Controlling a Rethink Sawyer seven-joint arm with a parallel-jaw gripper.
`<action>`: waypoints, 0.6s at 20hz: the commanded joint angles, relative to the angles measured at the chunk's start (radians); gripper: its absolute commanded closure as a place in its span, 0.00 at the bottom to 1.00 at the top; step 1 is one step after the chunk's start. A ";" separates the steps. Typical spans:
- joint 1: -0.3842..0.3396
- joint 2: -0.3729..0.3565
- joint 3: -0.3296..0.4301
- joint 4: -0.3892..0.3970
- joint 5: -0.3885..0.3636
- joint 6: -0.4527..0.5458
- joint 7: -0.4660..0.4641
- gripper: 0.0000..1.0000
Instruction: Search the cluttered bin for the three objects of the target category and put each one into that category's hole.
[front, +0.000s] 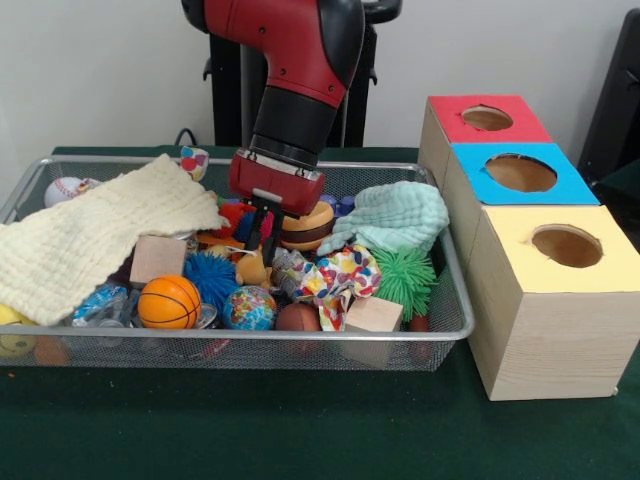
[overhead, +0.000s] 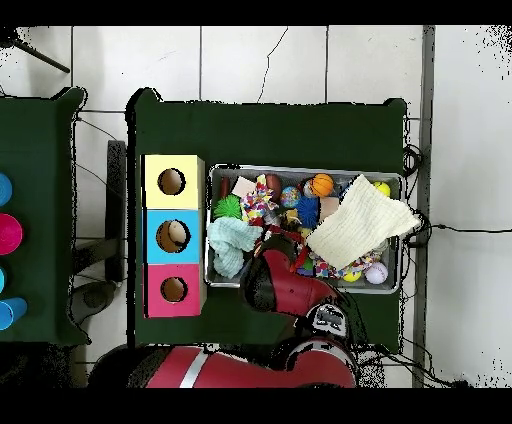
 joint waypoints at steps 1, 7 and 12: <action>0.001 -0.020 0.057 -0.082 -0.018 -0.057 0.132 1.00; 0.031 -0.120 0.045 -0.043 -0.012 0.054 0.111 1.00; 0.054 -0.177 0.039 -0.026 0.001 0.160 0.092 1.00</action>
